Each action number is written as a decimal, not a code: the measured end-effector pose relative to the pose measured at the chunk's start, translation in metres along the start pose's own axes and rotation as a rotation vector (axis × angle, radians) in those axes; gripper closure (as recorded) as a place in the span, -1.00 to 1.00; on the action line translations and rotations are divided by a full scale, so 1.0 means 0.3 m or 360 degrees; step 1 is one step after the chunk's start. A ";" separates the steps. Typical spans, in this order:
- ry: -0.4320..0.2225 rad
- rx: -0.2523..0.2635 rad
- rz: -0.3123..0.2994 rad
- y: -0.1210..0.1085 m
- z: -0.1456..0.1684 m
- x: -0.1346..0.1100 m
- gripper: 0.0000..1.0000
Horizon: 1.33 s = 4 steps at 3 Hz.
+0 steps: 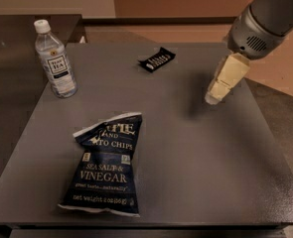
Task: Pick rxbar chocolate
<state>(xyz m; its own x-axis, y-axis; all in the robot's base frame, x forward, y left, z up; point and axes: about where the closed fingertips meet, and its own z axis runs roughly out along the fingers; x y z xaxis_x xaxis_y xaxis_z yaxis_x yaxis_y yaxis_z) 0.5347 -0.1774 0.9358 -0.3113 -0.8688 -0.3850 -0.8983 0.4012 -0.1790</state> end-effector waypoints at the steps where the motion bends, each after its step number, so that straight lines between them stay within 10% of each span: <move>1: -0.0090 0.0045 0.0112 -0.111 0.118 -0.067 -1.00; 4: -0.0301 0.0083 0.0323 -0.404 0.471 -0.255 -1.00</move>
Offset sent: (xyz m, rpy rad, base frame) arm 0.1597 0.0458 -0.0623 0.1946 -0.1043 -0.1707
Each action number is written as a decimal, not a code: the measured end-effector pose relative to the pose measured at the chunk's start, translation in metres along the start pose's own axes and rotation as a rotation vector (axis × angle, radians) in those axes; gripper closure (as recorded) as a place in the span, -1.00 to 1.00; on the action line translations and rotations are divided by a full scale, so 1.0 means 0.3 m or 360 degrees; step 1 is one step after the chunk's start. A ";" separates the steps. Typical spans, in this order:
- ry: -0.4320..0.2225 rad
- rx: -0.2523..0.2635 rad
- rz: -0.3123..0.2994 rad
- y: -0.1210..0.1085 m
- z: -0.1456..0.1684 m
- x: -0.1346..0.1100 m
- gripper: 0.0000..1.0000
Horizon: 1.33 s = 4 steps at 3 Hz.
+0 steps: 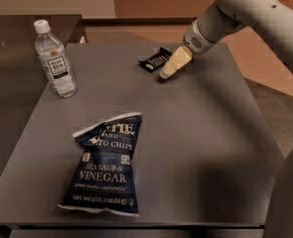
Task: Pick rxbar chocolate
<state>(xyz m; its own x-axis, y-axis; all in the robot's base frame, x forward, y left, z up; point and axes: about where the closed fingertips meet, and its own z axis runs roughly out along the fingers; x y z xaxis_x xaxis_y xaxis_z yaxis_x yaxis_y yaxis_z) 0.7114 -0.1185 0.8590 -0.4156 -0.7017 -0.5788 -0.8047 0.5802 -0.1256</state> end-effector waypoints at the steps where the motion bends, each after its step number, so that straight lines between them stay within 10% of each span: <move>1: -0.0063 -0.0017 0.0077 -0.049 0.090 -0.050 -1.00; 3: -0.0139 -0.0056 0.0158 -0.058 0.178 -0.110 -1.00; 4: -0.0137 -0.0083 0.0175 -0.039 0.196 -0.113 -0.65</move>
Offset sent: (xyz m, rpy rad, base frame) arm 0.0655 0.0369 -0.0167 0.1677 0.0049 -0.0734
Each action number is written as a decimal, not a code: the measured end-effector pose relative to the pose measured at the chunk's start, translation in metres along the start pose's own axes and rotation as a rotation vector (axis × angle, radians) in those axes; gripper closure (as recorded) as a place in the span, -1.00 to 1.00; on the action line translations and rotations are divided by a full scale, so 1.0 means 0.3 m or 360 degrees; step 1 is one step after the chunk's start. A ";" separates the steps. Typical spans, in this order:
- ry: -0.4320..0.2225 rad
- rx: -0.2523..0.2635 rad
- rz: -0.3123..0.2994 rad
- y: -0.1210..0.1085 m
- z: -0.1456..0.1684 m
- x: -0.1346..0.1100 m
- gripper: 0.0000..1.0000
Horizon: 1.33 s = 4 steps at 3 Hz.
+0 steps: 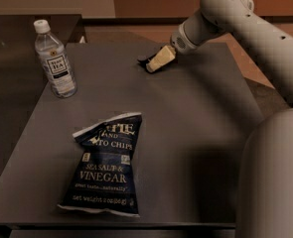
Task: Pick rxbar chocolate
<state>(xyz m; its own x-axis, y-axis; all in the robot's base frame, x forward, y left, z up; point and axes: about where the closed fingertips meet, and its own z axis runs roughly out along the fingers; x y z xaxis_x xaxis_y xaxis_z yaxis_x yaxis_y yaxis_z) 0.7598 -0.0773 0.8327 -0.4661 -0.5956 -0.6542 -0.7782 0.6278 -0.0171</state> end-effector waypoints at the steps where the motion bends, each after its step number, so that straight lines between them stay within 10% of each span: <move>1: 0.0005 -0.0018 0.0012 0.016 -0.001 0.002 -0.19; 4: -0.0060 -0.0083 0.0023 0.066 -0.068 -0.037 1.00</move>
Offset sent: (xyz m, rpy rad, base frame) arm -0.0149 0.0026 0.0117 0.0257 0.0242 0.0046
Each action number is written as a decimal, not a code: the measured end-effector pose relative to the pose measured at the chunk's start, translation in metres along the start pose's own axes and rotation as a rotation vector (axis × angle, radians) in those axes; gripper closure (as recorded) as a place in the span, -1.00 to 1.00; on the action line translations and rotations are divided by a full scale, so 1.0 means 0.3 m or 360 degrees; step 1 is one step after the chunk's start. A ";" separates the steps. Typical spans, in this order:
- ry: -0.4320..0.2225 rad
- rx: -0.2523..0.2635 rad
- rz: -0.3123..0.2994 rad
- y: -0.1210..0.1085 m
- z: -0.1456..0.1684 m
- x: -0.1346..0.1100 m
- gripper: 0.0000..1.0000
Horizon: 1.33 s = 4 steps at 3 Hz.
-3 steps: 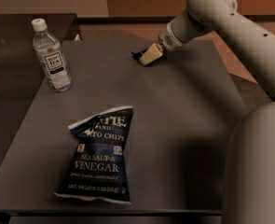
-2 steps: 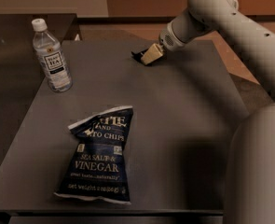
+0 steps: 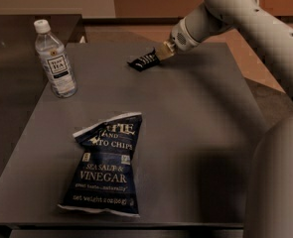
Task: Pick rxbar chocolate
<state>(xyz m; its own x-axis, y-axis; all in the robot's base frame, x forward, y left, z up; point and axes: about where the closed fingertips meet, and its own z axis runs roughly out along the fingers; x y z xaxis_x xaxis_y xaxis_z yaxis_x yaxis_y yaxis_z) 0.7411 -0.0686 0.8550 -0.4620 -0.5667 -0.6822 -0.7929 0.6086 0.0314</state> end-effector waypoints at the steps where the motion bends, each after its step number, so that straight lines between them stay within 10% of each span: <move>1: -0.0060 -0.0032 -0.0027 0.036 -0.057 -0.048 1.00; 4: -0.0334 -0.0033 -0.0166 0.094 -0.389 -0.292 1.00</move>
Offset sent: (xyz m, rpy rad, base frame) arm -0.0271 0.0116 0.0879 0.0982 -0.0920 0.0759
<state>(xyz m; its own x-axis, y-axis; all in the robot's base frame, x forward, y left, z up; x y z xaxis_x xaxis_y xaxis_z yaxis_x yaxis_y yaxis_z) 0.7128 -0.0666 1.0010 -0.2863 -0.4967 -0.8194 -0.8409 0.5402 -0.0337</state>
